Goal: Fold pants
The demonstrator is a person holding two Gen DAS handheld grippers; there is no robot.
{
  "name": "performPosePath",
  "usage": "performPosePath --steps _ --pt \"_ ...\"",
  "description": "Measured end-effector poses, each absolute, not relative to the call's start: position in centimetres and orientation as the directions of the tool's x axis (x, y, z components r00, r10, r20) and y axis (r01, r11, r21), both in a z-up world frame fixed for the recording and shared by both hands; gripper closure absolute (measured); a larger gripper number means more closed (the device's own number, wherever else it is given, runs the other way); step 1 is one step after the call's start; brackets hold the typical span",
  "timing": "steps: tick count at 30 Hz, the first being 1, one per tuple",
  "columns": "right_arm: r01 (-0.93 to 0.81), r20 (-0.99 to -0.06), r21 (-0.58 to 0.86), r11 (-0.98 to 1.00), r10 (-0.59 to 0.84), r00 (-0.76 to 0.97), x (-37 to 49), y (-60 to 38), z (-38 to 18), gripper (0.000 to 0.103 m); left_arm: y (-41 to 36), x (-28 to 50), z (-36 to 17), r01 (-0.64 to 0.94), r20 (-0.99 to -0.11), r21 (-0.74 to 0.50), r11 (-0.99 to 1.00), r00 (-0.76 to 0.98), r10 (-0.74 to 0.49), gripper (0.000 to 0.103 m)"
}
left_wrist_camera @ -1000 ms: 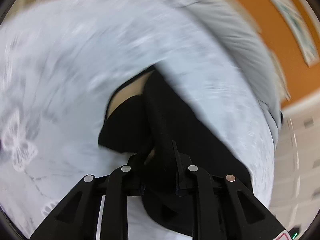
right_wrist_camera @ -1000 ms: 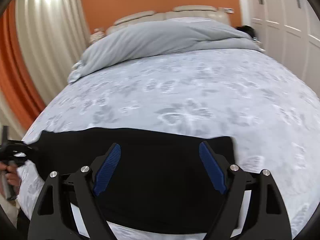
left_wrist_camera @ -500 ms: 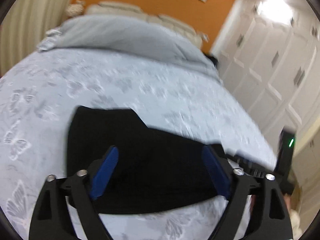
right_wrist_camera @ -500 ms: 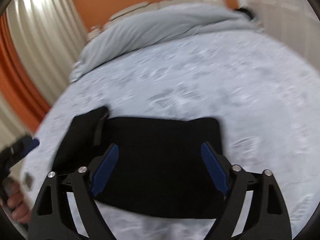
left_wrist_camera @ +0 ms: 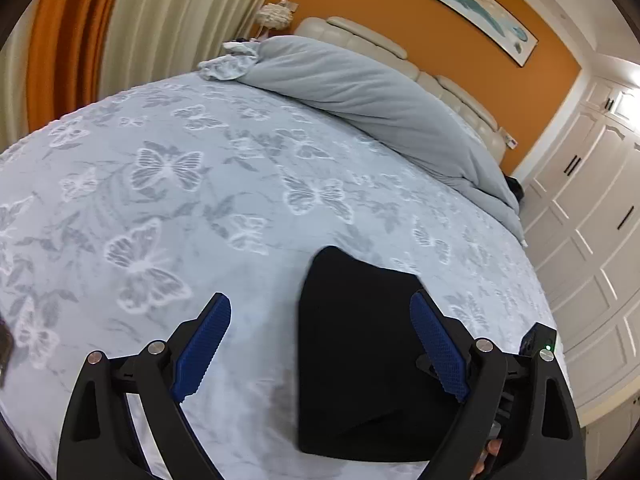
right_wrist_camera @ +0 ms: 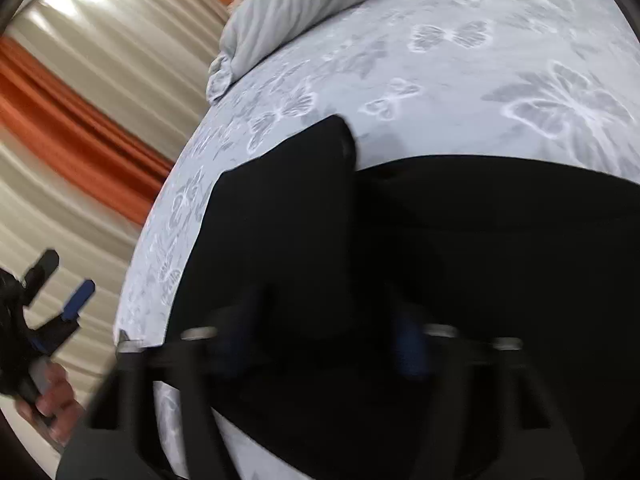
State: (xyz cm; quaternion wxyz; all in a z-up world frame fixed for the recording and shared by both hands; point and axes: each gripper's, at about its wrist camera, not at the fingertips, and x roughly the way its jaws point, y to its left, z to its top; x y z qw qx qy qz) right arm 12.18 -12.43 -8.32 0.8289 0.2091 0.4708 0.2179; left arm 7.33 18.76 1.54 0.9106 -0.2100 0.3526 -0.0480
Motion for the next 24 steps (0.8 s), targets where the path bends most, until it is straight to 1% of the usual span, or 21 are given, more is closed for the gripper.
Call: performPosePath --steps 1,2,5,7,8,10,12,13,15,16,19,20,21,22,23,24 --pt "-0.183 -0.675 0.554 0.812 0.566 0.473 11.8 -12.2 -7.6 0.076 19.1 7.4 1.4 -0.069 -0.626 -0.415 0.907 0.745 -0.229 0.014" --pt "-0.212 -0.647 0.559 0.802 0.581 0.493 11.2 -12.2 -6.1 0.088 19.6 7.5 1.3 -0.077 -0.632 -0.417 0.906 0.741 -0.228 0.014" --pt "-0.29 -0.553 0.519 0.804 0.575 0.604 8.2 -14.0 0.3 0.09 20.4 7.6 1.2 -0.094 -0.634 -0.458 0.884 0.732 -0.25 0.014" --pt "-0.296 -0.515 0.454 0.84 0.519 0.682 5.4 -16.4 3.6 0.09 20.1 7.4 1.4 -0.09 -0.622 -0.488 0.868 0.734 -0.273 0.014" --pt "-0.274 -0.51 0.404 0.873 0.464 0.724 3.8 -18.2 4.6 0.09 19.7 7.4 1.5 -0.08 -0.618 -0.492 0.867 0.734 -0.283 0.014" --pt "-0.189 -0.552 0.315 0.93 0.341 0.761 1.6 -21.4 4.1 0.09 18.3 7.3 1.6 -0.058 -0.619 -0.484 0.873 0.727 -0.295 0.014" --pt "-0.047 -0.677 0.249 0.967 0.208 0.706 0.8 -24.9 0.3 0.089 16.3 7.4 1.2 -0.027 -0.631 -0.468 0.883 0.71 -0.312 0.014" --pt "0.016 -0.749 0.214 0.977 0.153 0.645 0.9 -26.0 -2.1 0.089 15.2 7.6 0.9 -0.012 -0.642 -0.457 0.889 0.697 -0.321 0.014" --pt "0.067 -0.82 0.166 0.984 0.1 0.564 0.8 -27.0 -5.4 0.088 13.2 7.7 0.4 0.015 -0.661 -0.444 0.896 0.67 -0.338 0.014" --pt "0.063 -0.828 0.179 0.982 0.116 0.548 0.6 -27.3 -6.6 0.085 11.8 7.8 -0.1 0.037 -0.674 -0.437 0.899 0.647 -0.355 0.014" --pt "0.059 -0.797 0.206 0.977 0.132 0.589 -0.2 -27.4 -5.7 0.072 8.6 8.1 -1.3 0.075 -0.707 -0.411 0.909 0.603 -0.37 0.014" --pt "0.051 -0.788 0.206 0.977 0.135 0.6 -0.4 -27.7 -5.1 0.066 7.6 8.2 -1.6 0.087 -0.718 -0.392 0.916 0.593 -0.364 0.014" --pt "0.045 -0.774 0.211 0.977 0.139 0.617 -0.5 -27.7 -4.6 0.055 7.2 8.3 -1.9 0.092 -0.723 -0.382 0.919 0.589 -0.36 0.014" --pt "0.048 -0.756 0.216 0.975 0.136 0.64 -0.4 -28.2 -4.1 0.047 6.6 8.4 -2.2 0.097 -0.73 -0.37 0.924 0.584 -0.354 0.014" --pt "0.057 -0.742 0.228 0.972 0.136 0.656 0.2 -28.8 -3.9 0.035 6.1 8.4 -2.4 0.101 -0.734 -0.368 0.924 0.579 -0.356 0.014" --pt "0.062 -0.729 0.262 0.963 0.155 0.667 0.9 -29.4 -3.6 0.034 6.0 8.5 -2.5 0.101 -0.735 -0.37 0.923 0.576 -0.358 0.014"
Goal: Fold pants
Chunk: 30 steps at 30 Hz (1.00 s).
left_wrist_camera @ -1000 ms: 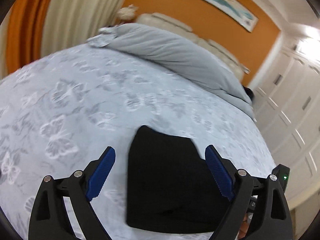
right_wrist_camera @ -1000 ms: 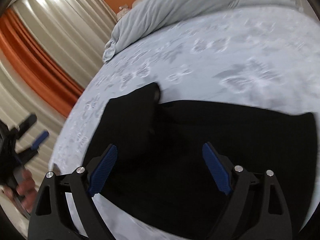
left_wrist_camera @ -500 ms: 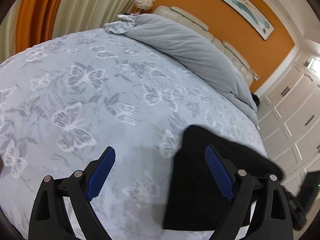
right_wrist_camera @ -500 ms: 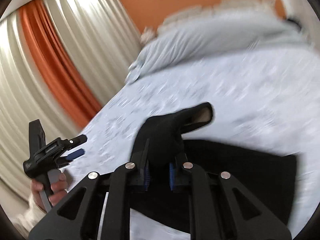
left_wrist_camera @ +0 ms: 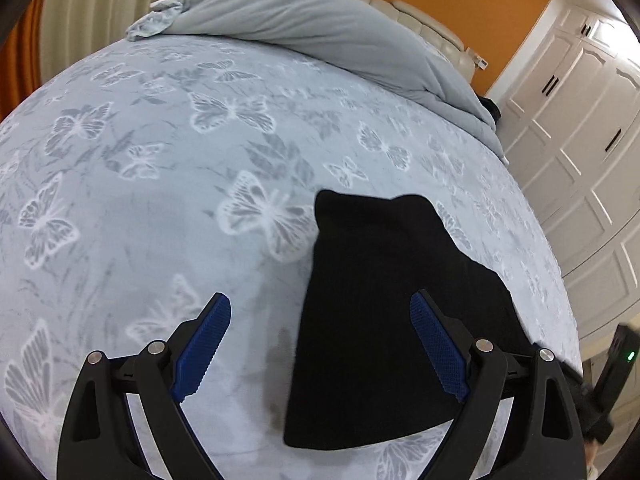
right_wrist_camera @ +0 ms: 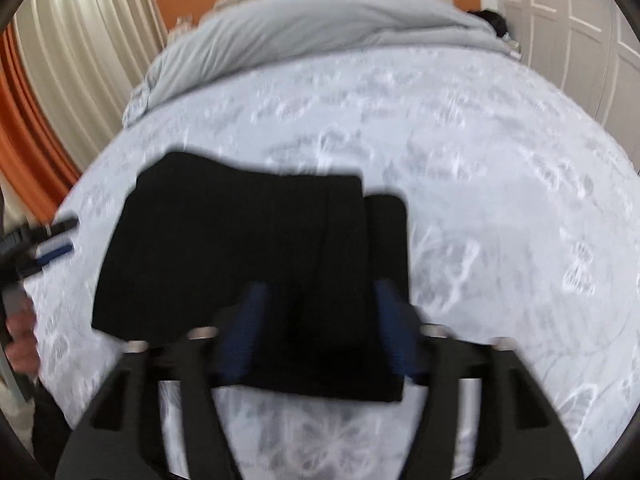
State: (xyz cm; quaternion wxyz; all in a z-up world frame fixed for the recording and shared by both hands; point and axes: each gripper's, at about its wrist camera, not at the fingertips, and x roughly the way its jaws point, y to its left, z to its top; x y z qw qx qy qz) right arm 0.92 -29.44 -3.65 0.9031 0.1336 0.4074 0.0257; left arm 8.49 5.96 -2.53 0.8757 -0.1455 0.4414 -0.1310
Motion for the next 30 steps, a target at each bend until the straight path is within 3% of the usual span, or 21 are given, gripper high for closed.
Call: performPosePath --steps 3,5,6,7,8,9,13,15,17,19,21,23,24,25,26,30 --pt "0.048 -0.73 0.419 0.907 0.305 0.611 3.9 -30.3 -5.5 0.032 5.9 8.7 -3.1 0.1 -0.744 -0.377 0.921 0.559 -0.365 0.014" --pt "0.054 -0.763 0.381 0.923 0.281 0.581 5.4 -29.3 -6.8 0.034 6.2 8.9 -3.4 0.09 -0.751 -0.383 0.919 0.549 -0.367 0.014" --pt "0.05 -0.779 0.342 0.939 0.253 0.574 6.0 -28.6 -7.1 0.05 6.6 9.2 -3.5 0.079 -0.754 -0.394 0.916 0.541 -0.372 0.014" --pt "0.034 -0.793 0.292 0.956 0.223 0.567 6.4 -27.7 -7.0 0.059 6.9 9.3 -3.7 0.071 -0.756 -0.404 0.912 0.536 -0.376 0.014" --pt "0.013 -0.785 0.288 0.958 0.228 0.576 6.3 -27.3 -6.4 0.092 7.3 9.5 -3.8 0.059 -0.756 -0.417 0.907 0.531 -0.382 0.014" --pt "-0.026 -0.758 0.317 0.948 0.27 0.593 6.1 -26.9 -5.2 0.099 7.9 9.8 -3.9 0.039 -0.757 -0.43 0.902 0.529 -0.384 0.014" --pt "-0.162 -0.552 0.341 0.926 0.337 0.762 2.5 -25.4 4.3 0.1 9.4 10.1 -3.7 -0.019 -0.747 -0.468 0.883 0.542 -0.385 0.014" --pt "-0.153 -0.521 0.339 0.928 0.321 0.791 1.1 -26.1 5.6 0.098 9.9 10.0 -3.4 -0.03 -0.743 -0.475 0.88 0.55 -0.382 0.014" --pt "-0.073 -0.624 0.252 0.965 0.219 0.75 1.4 -27.1 3.0 0.091 9.9 9.9 -3.3 -0.029 -0.746 -0.463 0.886 0.552 -0.372 0.014" --pt "0.068 -0.765 0.221 0.973 0.13 0.63 1.8 -29.2 -2.0 0.076 9.9 9.9 -3.5 -0.029 -0.753 -0.456 0.889 0.546 -0.369 0.014" --pt "0.145 -0.832 0.233 0.962 0.12 0.542 2.1 -30.7 -4.9 0.072 9.8 10.1 -3.5 -0.033 -0.755 -0.465 0.885 0.536 -0.377 0.014" --pt "0.115 -0.806 0.313 0.943 0.2 0.557 2.2 -31.5 -5.5 0.072 9.7 10.0 -3.4 -0.03 -0.75 -0.471 0.882 0.54 -0.382 0.014" --pt "0.102 -0.793 0.335 0.937 0.222 0.567 2.2 -31.5 -5.5 0.066 9.6 9.9 -3.2 -0.024 -0.747 -0.468 0.883 0.545 -0.381 0.014" --pt "0.096 -0.781 0.354 0.93 0.238 0.577 2.3 -31.4 -5.5 0.051 9.4 9.9 -3.2 -0.021 -0.746 -0.465 0.885 0.548 -0.379 0.014" --pt "0.094 -0.773 0.374 0.923 0.254 0.581 2.7 -31.4 -5.8 0.043 9.3 9.8 -3.1 -0.017 -0.745 -0.46 0.888 0.551 -0.376 0.014" --pt "0.046 -0.796 0.378 0.925 0.299 0.527 5.5 -29.6 -7.9 0.044 8.8 9.7 -3.5 -0.008 -0.755 -0.447 0.894 0.54 -0.372 0.014"
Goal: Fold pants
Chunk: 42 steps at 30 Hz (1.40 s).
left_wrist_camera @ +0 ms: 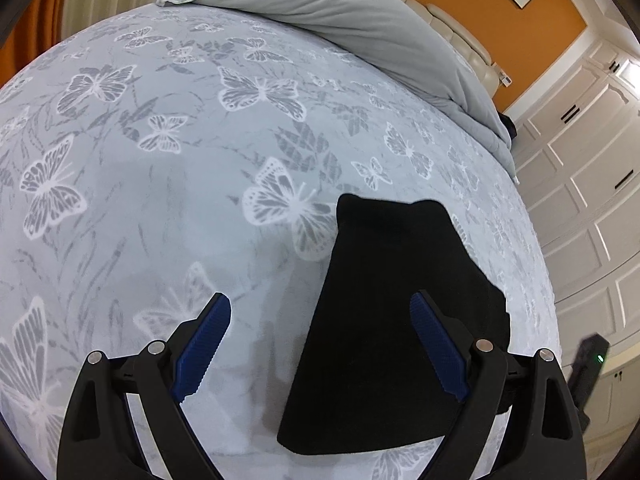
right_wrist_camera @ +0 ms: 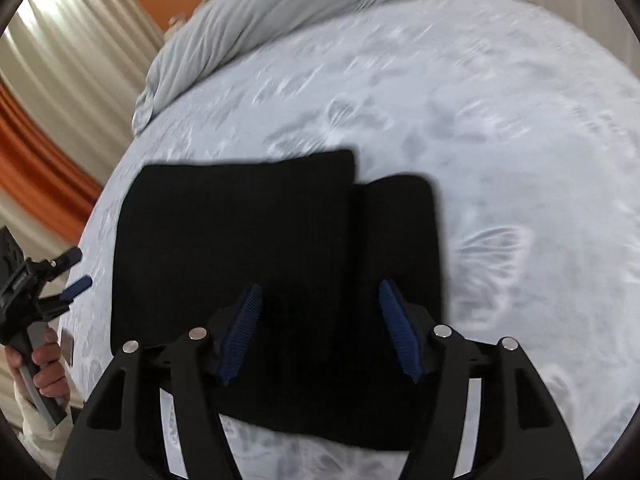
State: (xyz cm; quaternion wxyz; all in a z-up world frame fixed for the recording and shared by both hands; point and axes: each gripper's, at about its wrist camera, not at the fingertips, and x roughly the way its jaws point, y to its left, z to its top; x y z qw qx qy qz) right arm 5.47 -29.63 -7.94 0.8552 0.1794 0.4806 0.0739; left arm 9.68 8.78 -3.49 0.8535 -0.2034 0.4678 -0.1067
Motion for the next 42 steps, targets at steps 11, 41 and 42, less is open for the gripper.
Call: performPosePath --steps 11,41,42 --pt "-0.34 -0.594 0.321 0.884 0.467 0.654 3.9 -18.4 3.7 0.085 10.6 10.4 -3.1 -0.056 -0.744 -0.477 0.877 0.558 -0.369 0.014" --pt "-0.11 -0.653 0.197 0.974 0.214 0.727 3.5 -23.7 2.8 0.047 15.0 11.1 -2.9 -0.17 -0.745 -0.49 0.855 0.591 -0.309 0.014" --pt "-0.155 -0.654 0.195 0.968 0.246 0.715 4.3 -22.3 3.1 0.046 14.6 11.1 -3.1 -0.165 -0.751 -0.483 0.86 0.583 -0.309 0.014"
